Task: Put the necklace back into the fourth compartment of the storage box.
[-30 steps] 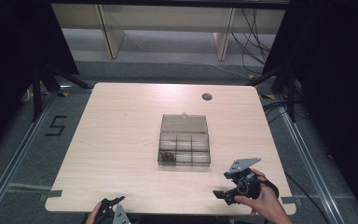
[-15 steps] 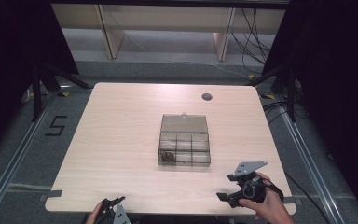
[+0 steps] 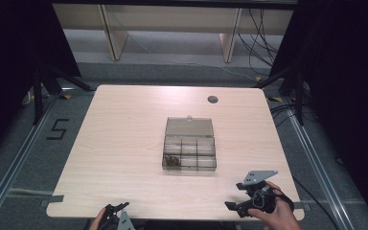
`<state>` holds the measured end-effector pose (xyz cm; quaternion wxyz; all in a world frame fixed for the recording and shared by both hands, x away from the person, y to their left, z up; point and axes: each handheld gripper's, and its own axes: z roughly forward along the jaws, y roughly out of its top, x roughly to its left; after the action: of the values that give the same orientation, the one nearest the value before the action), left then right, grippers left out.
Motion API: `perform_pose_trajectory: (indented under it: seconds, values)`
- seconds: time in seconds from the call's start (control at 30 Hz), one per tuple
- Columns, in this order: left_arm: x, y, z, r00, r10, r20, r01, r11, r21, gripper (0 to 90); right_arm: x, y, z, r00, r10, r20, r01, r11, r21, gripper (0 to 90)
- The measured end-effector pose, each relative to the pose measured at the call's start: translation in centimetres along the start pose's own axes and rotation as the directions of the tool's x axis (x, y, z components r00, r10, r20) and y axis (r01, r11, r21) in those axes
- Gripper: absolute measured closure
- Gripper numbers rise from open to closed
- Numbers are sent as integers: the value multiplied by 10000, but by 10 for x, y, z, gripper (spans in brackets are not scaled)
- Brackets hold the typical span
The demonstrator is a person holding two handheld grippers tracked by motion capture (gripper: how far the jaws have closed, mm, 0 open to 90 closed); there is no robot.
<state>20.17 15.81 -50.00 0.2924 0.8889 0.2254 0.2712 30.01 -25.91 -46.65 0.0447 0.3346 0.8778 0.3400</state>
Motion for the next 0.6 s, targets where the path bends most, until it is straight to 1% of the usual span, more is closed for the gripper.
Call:
perform_pose_trajectory:
  seconds: [0.03, 0.07, 0.1, 0.13, 0.17, 0.2, 0.23, 0.27, 0.3, 0.33, 0.37, 0.4, 0.43, 0.47, 0.53, 0.57, 0.6]
  values:
    - [0, 0, 0, 10000, -17, -12, 17, 10000, -13, 154, 1, -1, -1, 10000, 89, -45, -89, 9999, 68, 194]
    - [-1, 0, 1, 10000, -41, -80, 40, 10000, -46, 154, 0, -1, -2, 10000, 48, 6, -48, 9999, 93, 194]
    - [-1, 0, 1, 10000, -41, -80, 40, 10000, -46, 154, 0, -1, -2, 10000, 48, 6, -48, 9999, 93, 194]
    - [-1, 0, 2, 9998, -48, -173, 46, 9999, -98, 154, 1, -4, -1, 9999, 158, 3, -158, 9999, 25, 194]
    - [-2, 0, 2, 9999, -56, -150, 55, 9999, -88, 154, 1, -5, -2, 9999, 110, -12, -110, 9999, 38, 194]
    - [-1, 0, 1, 10000, 51, -34, -51, 10000, -6, 154, 1, -6, -2, 9999, 85, 70, -85, 9999, -63, 194]
    - [-1, 0, 1, 10000, 51, -34, -51, 10000, -6, 154, 1, -6, -2, 9999, 85, 70, -85, 9999, -63, 194]
    - [-1, 0, 2, 10000, 30, -28, -30, 10000, -3, 154, 1, -8, -4, 10000, -5, 68, 4, 10000, 72, 194]
    - [-1, 0, 2, 10000, 30, -28, -30, 10000, -3, 154, 1, -8, -4, 10000, -5, 68, 4, 10000, 72, 194]
    - [-1, 0, 1, 10000, 30, -34, -30, 10000, -1, 154, 2, -12, -3, 9999, 74, 110, -72, 9998, -163, 194]
    - [-1, 0, 2, 10000, -1, -23, 1, 10000, 3, 154, 3, -12, -6, 9998, 169, 73, -170, 9998, 94, 194]
    - [-1, 0, 2, 10000, 0, -30, 0, 10000, -3, 154, 2, -14, -4, 9998, 95, 181, -93, 9999, -132, 193]
    - [-1, 0, 2, 10000, 20, -33, -20, 10000, -8, 154, 3, -15, -6, 9997, 213, 110, -214, 9997, 101, 193]
    - [-2, 0, 2, 10000, 29, -27, -29, 10000, -6, 154, 3, -17, -5, 9995, 312, 16, -312, 9995, -110, 193]
    - [-2, 0, 2, 10000, 27, -42, -27, 10000, -37, 153, 4, -20, -6, 9996, 261, 83, -260, 9996, -78, 192]
    - [-2, 1, 1, 9999, 27, 109, -27, 10000, 76, 154, 4, -21, -6, 9996, 252, 123, -250, 9996, -146, 192]
    - [-3, 1, 2, 10000, 25, 20, -25, 10000, -37, 154, 4, -22, -7, 9998, 175, 110, -175, 9998, -72, 193]
